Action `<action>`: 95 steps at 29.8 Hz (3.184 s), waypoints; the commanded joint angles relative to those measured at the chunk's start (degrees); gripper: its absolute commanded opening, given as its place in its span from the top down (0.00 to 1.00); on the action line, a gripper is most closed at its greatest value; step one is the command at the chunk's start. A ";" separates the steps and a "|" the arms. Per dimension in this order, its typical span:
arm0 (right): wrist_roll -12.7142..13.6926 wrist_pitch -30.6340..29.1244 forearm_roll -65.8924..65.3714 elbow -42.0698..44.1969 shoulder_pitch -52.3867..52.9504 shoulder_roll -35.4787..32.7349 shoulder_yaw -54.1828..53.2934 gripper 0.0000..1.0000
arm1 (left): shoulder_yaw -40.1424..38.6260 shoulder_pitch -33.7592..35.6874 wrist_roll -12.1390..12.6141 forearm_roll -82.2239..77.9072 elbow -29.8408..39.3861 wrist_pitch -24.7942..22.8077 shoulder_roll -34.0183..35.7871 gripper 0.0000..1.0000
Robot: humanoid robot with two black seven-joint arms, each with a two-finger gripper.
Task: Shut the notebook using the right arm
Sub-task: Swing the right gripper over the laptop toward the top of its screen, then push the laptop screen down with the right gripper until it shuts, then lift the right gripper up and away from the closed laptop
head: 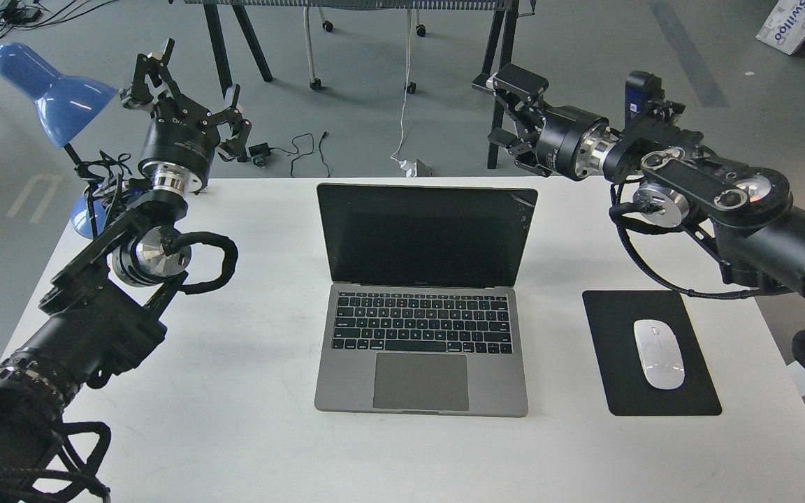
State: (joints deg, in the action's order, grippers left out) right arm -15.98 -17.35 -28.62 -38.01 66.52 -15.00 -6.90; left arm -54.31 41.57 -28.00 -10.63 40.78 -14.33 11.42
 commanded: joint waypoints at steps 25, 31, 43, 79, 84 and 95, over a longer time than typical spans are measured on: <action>-0.11 -8.13 -3.81 -5.14 0.45 -0.38 3.65 0.00 | -0.01 -0.09 0.00 0.09 0.00 0.00 0.00 0.00; -0.11 -10.51 -3.81 -9.09 0.45 -1.79 5.14 0.00 | -0.01 -0.09 0.00 0.09 0.00 -0.08 0.00 0.00; -0.02 -10.65 -3.90 -15.34 -0.87 -1.70 9.98 0.00 | -0.01 -0.09 0.00 0.09 0.00 0.00 0.00 0.00; 0.07 -9.98 -4.43 -15.25 -7.11 2.78 23.26 0.00 | -0.01 -0.09 0.00 0.09 0.00 0.00 0.00 0.00; 0.07 -9.89 -4.34 -15.16 -4.92 2.52 20.19 0.00 | -0.01 -0.09 0.00 0.09 0.00 0.00 0.00 0.00; -0.02 -8.14 -3.81 -9.81 -1.93 1.81 6.13 0.00 | -0.01 -0.09 0.00 0.09 0.00 -0.08 0.00 0.00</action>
State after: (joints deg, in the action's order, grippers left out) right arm -15.91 -26.06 -32.80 -50.56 64.35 -13.02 3.45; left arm -54.32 41.48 -28.00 -10.56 40.78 -14.36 11.43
